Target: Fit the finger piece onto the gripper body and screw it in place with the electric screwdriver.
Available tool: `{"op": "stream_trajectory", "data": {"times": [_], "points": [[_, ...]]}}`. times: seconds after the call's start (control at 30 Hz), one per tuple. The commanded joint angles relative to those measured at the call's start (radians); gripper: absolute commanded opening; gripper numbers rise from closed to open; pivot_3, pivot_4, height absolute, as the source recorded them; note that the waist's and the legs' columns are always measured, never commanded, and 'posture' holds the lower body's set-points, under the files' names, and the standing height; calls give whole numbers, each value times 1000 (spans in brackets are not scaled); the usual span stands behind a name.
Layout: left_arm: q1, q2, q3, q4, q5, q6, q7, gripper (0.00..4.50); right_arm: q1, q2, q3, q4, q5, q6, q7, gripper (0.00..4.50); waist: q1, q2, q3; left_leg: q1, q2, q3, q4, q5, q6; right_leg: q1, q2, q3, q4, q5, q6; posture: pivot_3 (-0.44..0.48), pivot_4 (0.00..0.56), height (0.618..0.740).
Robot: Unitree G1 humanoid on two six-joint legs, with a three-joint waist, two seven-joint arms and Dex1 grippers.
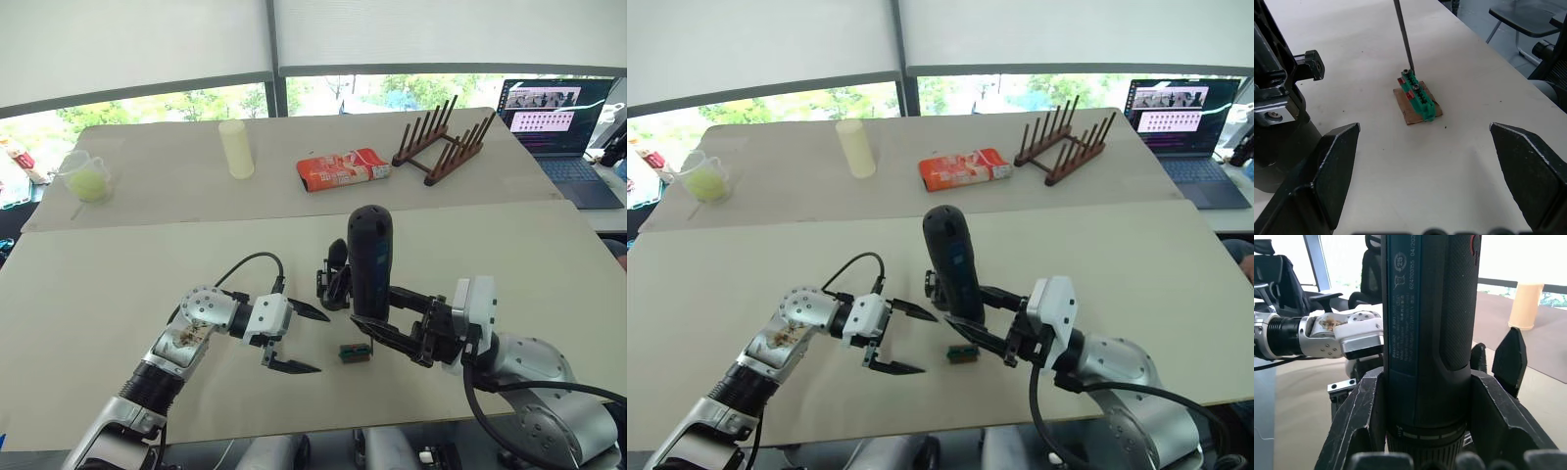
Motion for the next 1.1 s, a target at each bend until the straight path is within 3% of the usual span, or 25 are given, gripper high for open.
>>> {"op": "stream_trajectory", "data": {"times": [0.03, 0.47, 1.1], "points": [[1, -3, 4, -24, 2, -9, 9, 4500, -31, 5, -19, -31, 13, -48, 17, 1895, 0, 0, 0, 0, 0, 0, 0, 0, 0, 0, 0, 0, 0, 0, 0, 0, 150, 740], [16, 3, -1, -22, -5, -15, -1, 4500, -20, -49, -109, -125, 121, 16, -10, 1895, 0, 0, 0, 0, 0, 0, 0, 0, 0, 0, 0, 0, 0, 0, 0, 0, 150, 740], [26, 3, -4, -33, -3, -10, -16, 4500, -37, 7, -46, -112, 99, 29, -90, 1895, 1, 0, 0, 0, 0, 0, 0, 0, 0, 0, 0, 0, 0, 0, 0, 0, 150, 740]]}}
